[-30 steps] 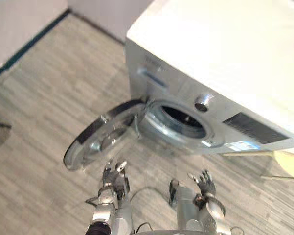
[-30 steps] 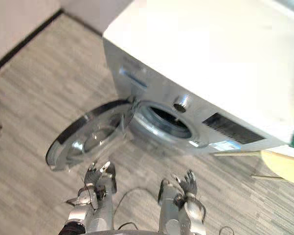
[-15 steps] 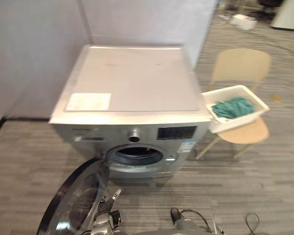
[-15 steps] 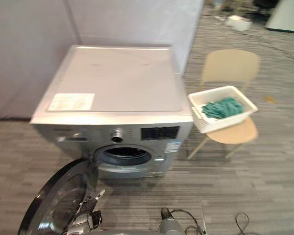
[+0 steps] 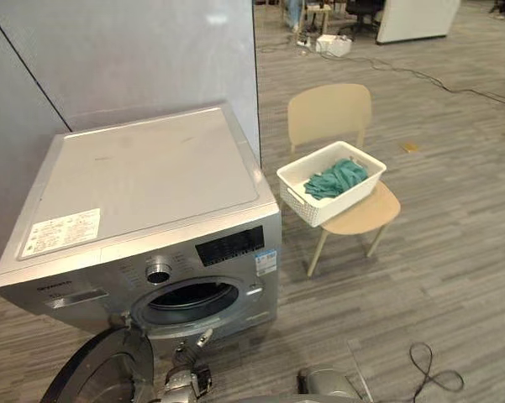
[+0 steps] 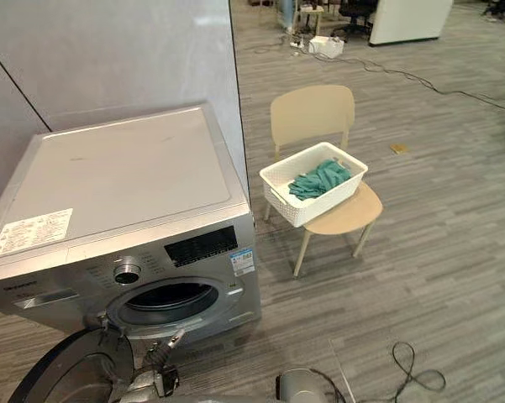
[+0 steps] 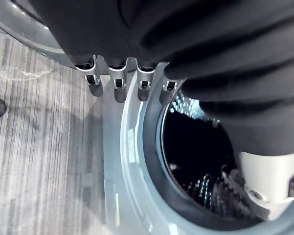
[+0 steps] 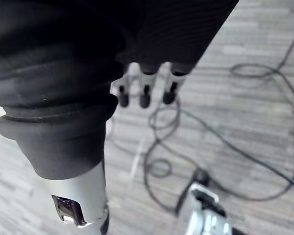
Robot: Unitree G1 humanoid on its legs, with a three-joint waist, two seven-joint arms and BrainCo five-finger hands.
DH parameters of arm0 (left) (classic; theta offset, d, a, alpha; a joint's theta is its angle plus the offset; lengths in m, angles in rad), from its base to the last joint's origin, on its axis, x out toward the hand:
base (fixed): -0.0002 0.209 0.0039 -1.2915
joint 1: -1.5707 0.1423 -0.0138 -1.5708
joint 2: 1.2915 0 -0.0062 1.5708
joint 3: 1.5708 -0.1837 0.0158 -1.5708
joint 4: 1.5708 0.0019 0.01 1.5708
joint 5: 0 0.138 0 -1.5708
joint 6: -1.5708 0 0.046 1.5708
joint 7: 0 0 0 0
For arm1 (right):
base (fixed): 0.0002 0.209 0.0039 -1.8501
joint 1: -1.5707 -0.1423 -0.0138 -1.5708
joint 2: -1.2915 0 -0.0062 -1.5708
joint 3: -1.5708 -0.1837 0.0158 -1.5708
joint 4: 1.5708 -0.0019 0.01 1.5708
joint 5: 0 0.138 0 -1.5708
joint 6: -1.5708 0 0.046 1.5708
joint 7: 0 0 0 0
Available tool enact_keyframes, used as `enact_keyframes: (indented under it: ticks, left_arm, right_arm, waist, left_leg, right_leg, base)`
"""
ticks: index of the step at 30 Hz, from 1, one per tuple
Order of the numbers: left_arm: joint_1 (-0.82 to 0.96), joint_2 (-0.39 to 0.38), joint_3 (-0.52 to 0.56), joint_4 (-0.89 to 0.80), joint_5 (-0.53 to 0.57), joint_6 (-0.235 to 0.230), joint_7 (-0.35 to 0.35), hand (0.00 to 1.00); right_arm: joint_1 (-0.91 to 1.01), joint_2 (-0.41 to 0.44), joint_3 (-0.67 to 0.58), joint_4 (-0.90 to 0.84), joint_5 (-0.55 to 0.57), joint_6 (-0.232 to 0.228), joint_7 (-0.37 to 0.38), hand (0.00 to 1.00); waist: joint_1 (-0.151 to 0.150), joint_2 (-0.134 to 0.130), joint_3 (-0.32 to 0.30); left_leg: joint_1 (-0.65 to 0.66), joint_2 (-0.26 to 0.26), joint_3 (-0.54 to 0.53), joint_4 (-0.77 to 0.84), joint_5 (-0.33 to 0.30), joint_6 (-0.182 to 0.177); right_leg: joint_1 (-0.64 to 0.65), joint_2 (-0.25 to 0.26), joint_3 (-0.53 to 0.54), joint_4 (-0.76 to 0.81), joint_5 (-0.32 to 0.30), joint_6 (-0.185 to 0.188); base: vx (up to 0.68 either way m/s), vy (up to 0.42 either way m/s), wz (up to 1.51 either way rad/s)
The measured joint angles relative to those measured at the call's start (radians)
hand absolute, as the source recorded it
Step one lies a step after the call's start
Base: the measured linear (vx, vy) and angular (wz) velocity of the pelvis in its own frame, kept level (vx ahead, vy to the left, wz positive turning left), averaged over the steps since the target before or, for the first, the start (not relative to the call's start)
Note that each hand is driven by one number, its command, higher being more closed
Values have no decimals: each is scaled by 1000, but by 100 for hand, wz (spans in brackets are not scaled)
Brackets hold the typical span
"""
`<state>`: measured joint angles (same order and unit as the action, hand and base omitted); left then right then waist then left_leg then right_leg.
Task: Pick up the laundry basket with both hands and put the clothes into the washing machine.
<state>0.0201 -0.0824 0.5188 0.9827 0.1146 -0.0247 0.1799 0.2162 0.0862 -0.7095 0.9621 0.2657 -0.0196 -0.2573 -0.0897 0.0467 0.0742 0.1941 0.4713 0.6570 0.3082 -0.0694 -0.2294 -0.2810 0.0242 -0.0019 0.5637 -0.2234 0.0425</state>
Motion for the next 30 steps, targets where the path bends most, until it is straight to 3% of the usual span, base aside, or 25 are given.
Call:
enact_keyframes:
  ticks: [1, 2, 3, 4, 5, 6, 7, 10, 12, 15, 16, 17, 18, 20, 21, 23, 24, 27, 28, 30]
  left_arm:
    - [28, 6, 48, 2, -28, 7, 7, 0]
    - [51, 11, 79, 3, -35, 15, 16, 0]
    - [61, 13, 94, 5, -34, 22, 19, 0]
    - [83, 16, 119, 5, -34, 21, 20, 0]
    - [90, 13, 117, -6, -33, 14, 17, 0]
    - [89, 14, 114, 0, -33, 17, 13, 0]
    - [90, 16, 107, 4, -33, 17, 13, 0]
    - [115, 27, 68, 5, -46, 13, 6, 0]
    - [121, 32, 61, 7, -57, 17, -4, 0]
    - [118, 17, 60, 7, -62, 17, -3, 0]
    - [118, -10, 60, 7, -61, 17, -3, 0]
    - [118, -13, 60, 9, -62, 17, -3, 0]
    - [118, -13, 57, 10, -63, 19, -4, 0]
    - [117, -8, 63, -7, -64, 14, 1, 0]
    - [109, -5, 66, -24, -72, 22, 11, 0]
    - [112, 4, 74, -19, -134, 43, 18, 0]
    - [118, 8, 73, -19, -159, 50, 20, 0]
    - [126, 20, 33, -19, -175, 62, 46, 0]
    - [129, 37, -12, -19, -171, 62, 47, 0]
    - [129, 42, -26, -19, -172, 61, 47, 0]
  right_arm:
    - [-7, -6, -2, -1, -1, -1, 0, 0]
    - [-14, -10, -3, -2, -3, 0, 0, 0]
    - [-16, -11, -2, -6, -7, 0, 1, 0]
    - [-14, -24, -5, -19, -49, 0, 2, 0]
    - [-16, -40, -7, -27, -63, 0, 1, 0]
    - [-32, -80, -15, -29, -91, 0, 2, 0]
    - [-44, -93, -23, -29, -104, 1, 2, 0]
    - [-70, -117, -16, -53, -96, -3, 1, 0]
    - [-67, -89, 21, -83, -102, 1, 3, 0]
    - [-92, -61, 128, -122, -119, 2, 20, 0]
    - [-101, -49, 181, -129, -118, -3, 24, 0]
    - [-104, -50, 189, -130, -118, -3, 26, 0]
    - [-111, -24, 221, -130, -118, -4, 41, 0]
    - [-109, -3, 246, -143, -119, -14, 50, 0]
    - [-105, -1, 257, -142, -120, -15, 57, 0]
    - [-83, -5, 244, -135, -120, -14, 66, 0]
    - [-62, -3, 227, -116, -108, -9, 66, 0]
    - [-38, -12, 163, -117, -111, -9, 68, 0]
    - [-22, -4, 93, -93, -108, -3, 64, 0]
    - [-2, 3, 51, -60, -103, 5, 63, 0]
  waist:
    - [2, -15, 7]
    - [6, -9, 3]
    - [8, -20, 9]
    - [25, -54, 27]
    - [38, -47, 28]
    - [52, -37, 30]
    - [52, -34, 30]
    - [68, -19, 32]
    - [75, -22, 34]
    - [89, -8, 47]
    - [109, 19, 43]
    - [110, 26, 43]
    - [116, 29, 41]
    - [120, -2, 28]
    - [122, -27, 28]
    - [133, -47, 49]
    - [132, -55, 63]
    - [130, -56, 68]
    - [128, -57, 69]
    - [123, -58, 69]
  left_leg:
    - [-24, 51, -33, 101, 7, 11]
    - [-46, 84, -66, 185, 29, 80]
    - [-67, 100, -98, 249, 49, 177]
    - [-157, 113, -236, 419, 92, 317]
    - [-190, 89, -296, 480, 55, 286]
    - [-242, 7, -366, 561, -19, 222]
    - [-258, -34, -379, 577, -44, 215]
    - [-301, -234, -389, 487, -180, 176]
    - [-303, -300, -430, 398, -223, 153]
    - [-349, -380, -445, 275, -227, 143]
    - [-345, -395, -454, 167, -221, 150]
    - [-345, -392, -453, 150, -204, 174]
    - [-315, -398, -422, 134, -185, 255]
    - [-263, -436, -350, 75, -192, 265]
    - [-220, -472, -329, 37, -200, 277]
    - [-170, -505, -329, 27, -216, 304]
    - [-134, -513, -342, 32, -222, 306]
    - [-81, -514, -413, 12, -220, 300]
    - [-73, -510, -477, 9, -221, 286]
    - [-60, -501, -520, 8, -227, 268]
  right_leg:
    - [17, 23, 7, 18, -18, -20]
    - [28, 46, 9, 29, -33, -31]
    - [39, 57, 11, 33, -40, -41]
    - [78, 82, 48, 20, -37, -81]
    - [89, 89, 62, 6, -36, -101]
    - [106, 104, 97, -26, -21, -129]
    - [117, 110, 113, -39, -15, -138]
    - [177, 158, 184, -105, 9, -178]
    - [200, 169, 228, -134, 18, -193]
    - [230, 162, 311, -181, 25, -193]
    - [231, 174, 361, -176, 7, -160]
    - [232, 179, 372, -171, 2, -151]
    - [237, 185, 411, -140, -25, -119]
    - [223, 145, 414, -48, -77, -36]
    - [172, 125, 389, 76, -108, 17]
    - [67, 111, 327, 373, -53, 154]
    - [5, 89, 283, 580, -12, 204]
    - [-90, -9, 207, 709, -9, 172]
    - [-133, -86, 209, 636, -20, 113]
    - [-132, -125, 222, 525, -21, 90]
  base:
    - [74, -295, -42]
    - [67, -264, -45]
    - [48, -282, -53]
    - [5, -211, -56]
    - [-16, -163, -89]
    - [-20, -54, -82]
    - [19, -28, -95]
    - [117, 29, -97]
    - [224, 47, -80]
    - [174, 129, -79]
    - [114, 177, -103]
    - [166, 218, -111]
    - [198, 168, -89]
    - [226, 151, -78]
    - [271, 131, -37]
    - [292, 106, 3]
    - [277, 49, 45]
    - [333, -46, 105]
    - [288, -142, 116]
    - [250, -188, 97]
